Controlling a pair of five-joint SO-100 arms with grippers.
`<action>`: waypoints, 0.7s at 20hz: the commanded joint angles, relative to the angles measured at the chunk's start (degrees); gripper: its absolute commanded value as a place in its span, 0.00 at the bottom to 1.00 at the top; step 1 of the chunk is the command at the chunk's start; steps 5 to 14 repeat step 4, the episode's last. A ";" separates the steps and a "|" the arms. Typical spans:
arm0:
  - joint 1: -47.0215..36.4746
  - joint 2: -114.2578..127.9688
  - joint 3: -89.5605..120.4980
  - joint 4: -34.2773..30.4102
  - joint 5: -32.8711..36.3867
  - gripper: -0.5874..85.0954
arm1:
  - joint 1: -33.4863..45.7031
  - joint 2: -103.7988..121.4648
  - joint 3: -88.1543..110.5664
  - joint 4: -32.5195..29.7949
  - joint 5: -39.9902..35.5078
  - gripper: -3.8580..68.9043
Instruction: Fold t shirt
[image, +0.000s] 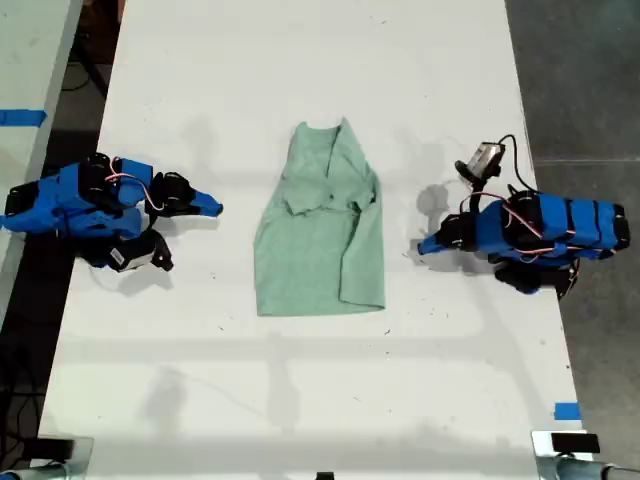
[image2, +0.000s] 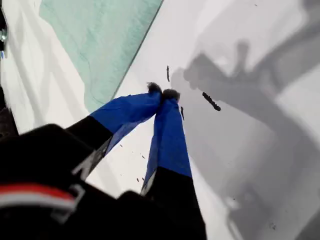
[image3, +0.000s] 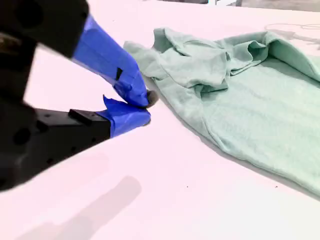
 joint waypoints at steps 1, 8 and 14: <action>0.53 0.53 0.53 0.09 -0.53 0.01 | 0.62 0.88 3.43 0.26 0.88 0.06; 0.53 0.53 0.53 0.09 -0.53 0.01 | 0.62 0.88 3.43 0.26 0.88 0.06; 0.53 0.53 0.53 0.09 -0.53 0.01 | 0.62 0.88 3.43 0.26 0.88 0.06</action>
